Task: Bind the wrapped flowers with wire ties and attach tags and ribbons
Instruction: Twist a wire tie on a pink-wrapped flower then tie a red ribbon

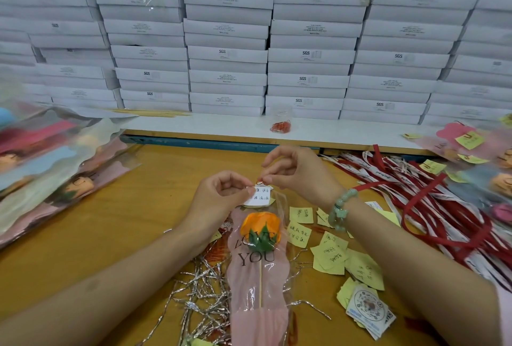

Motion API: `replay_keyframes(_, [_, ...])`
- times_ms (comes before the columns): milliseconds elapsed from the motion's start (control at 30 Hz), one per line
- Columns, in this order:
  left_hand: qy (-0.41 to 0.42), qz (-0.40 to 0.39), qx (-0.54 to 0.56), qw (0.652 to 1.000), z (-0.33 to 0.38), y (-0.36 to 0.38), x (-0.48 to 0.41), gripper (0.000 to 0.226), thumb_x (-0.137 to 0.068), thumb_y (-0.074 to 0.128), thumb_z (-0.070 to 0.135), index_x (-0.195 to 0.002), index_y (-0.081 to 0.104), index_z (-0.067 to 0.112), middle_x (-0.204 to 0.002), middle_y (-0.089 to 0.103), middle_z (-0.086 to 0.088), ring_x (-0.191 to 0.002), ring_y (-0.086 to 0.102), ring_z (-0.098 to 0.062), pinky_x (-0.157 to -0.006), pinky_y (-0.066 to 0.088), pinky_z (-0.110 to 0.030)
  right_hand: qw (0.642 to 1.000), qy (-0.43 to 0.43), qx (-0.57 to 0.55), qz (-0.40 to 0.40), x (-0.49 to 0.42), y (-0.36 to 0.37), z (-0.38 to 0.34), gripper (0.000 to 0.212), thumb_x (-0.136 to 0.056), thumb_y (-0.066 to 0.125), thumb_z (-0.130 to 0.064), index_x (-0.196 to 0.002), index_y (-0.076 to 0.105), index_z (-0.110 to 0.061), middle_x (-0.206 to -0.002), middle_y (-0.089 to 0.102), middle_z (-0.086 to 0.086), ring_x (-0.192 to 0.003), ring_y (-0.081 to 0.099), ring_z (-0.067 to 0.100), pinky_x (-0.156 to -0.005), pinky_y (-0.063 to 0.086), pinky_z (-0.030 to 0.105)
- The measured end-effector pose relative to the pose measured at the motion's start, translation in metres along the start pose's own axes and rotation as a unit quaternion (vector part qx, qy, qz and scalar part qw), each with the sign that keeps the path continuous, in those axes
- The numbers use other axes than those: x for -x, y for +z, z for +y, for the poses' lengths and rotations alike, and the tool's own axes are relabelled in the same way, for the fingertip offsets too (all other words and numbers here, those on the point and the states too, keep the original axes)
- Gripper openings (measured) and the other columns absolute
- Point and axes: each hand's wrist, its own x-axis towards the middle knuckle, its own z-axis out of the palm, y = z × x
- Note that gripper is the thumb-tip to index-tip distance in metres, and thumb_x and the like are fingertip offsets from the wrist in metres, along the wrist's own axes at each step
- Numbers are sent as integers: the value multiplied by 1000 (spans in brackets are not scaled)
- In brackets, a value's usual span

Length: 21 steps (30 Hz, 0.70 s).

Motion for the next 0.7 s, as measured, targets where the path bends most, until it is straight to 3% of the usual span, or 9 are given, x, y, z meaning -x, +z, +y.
replay_keyframes(133, [-1,-1,3,1000,0,-1,0,11,-80,73,-1,-84,70,9,-79,74,-1,-73,69,-10,-64,55,-18,1000,-15,9,-15,0,1,-1,17,-84,73,-4,-98,64,-9,-83,77,1,-84,72,9,-84,55,26])
replay_keyframes(300, [-3,-1,6,1000,0,-1,0,10,-81,73,-2,-84,70,8,-80,75,-1,-74,70,-12,-65,55,-19,998,-25,30,-46,1,0,-4,12,-92,65,-10,-103,67,-11,-89,77,-2,-89,70,3,-88,52,23])
replay_keyframes(533, [10,-7,7,1000,-1,-1,0,11,-81,72,-4,-83,70,7,-76,73,0,-72,68,-11,-65,55,-19,993,-38,94,-62,1,-2,-6,17,-85,73,-10,-92,71,-26,-87,74,-8,-81,70,5,-79,55,23])
replay_keyframes(700, [15,-9,2,1000,-2,-1,-1,11,-81,73,-2,-83,71,9,-75,73,2,-72,69,-10,-66,56,-18,983,-54,163,-60,0,1,-7,21,-92,64,-13,-90,71,-32,-89,65,-16,-80,61,-3,-76,48,16])
